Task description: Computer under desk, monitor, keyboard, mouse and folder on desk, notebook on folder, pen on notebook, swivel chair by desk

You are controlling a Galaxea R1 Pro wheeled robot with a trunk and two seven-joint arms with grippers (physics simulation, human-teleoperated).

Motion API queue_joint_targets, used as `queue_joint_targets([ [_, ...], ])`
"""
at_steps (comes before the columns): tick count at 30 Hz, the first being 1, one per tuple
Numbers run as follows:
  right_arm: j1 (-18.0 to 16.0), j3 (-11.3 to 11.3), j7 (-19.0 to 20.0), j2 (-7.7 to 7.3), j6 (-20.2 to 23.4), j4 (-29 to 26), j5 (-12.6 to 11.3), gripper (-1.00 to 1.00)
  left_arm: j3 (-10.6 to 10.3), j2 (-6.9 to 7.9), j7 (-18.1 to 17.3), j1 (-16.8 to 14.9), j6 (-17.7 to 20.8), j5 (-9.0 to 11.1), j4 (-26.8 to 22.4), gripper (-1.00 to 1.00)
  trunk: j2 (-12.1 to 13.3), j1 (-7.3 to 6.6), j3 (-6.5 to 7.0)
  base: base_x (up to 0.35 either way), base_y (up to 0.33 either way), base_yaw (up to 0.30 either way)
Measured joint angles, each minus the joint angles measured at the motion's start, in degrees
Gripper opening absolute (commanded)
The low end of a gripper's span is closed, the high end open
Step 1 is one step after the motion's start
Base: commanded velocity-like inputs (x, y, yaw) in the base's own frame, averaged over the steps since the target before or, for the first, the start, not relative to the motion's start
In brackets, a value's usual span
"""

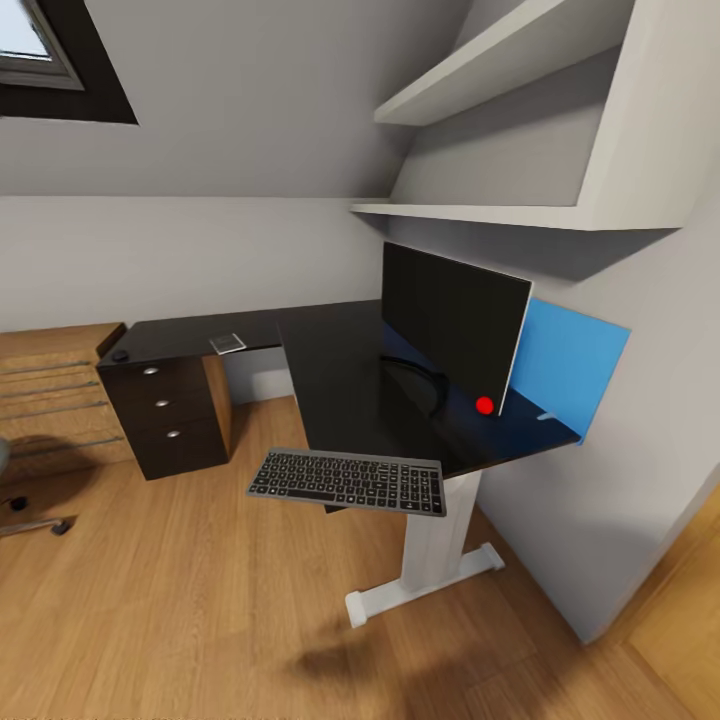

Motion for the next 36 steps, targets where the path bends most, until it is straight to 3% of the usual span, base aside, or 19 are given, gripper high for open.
queue_joint_targets([
  [5, 0.03, -0.16, -0.04, -0.38, 0.01, 0.0, -0.09, 1.0, 0.0, 0.01, -0.01, 0.0, 0.0, -0.01, -0.01, 1.0, 0.0, 0.0, -0.01, 0.015, -0.019, 0.018],
  [9, 0.03, -0.1, -0.11, 0.91, -0.01, 0.21, 0.4, 1.0, 0.1, -0.96, 0.15, 0.0, -1.15, -0.09, -0.42, 1.0, 0.0, -0.01, -0.01, 0.099, 0.0, 0.0],
  [12, 0.01, -0.31, -0.05, 0.88, 0.15, 0.13, 0.3, 1.0, 0.13, -0.98, 0.17, 0.0, -0.92, -0.09, -0.43, 1.0, 0.0, -0.01, -0.01, 0.115, -0.012, 0.0],
  [18, -0.01, -0.49, 0.02, 0.04, 0.25, -0.05, 0.22, 1.0, 0.18, 0.07, 0.12, 0.0, -2.51, 0.12, -0.37, 1.0, 0.0, -0.02, -0.01, 0.153, -0.077, 0.0],
  [36, -0.01, -0.41, 0.03, 0.14, 0.24, -0.4, 0.24, 1.0, 0.16, 0.27, 0.12, 0.0, -3.53, 0.14, -0.33, 1.0, 0.0, 0.0, -0.01, 0.084, -0.177, 0.005],
])
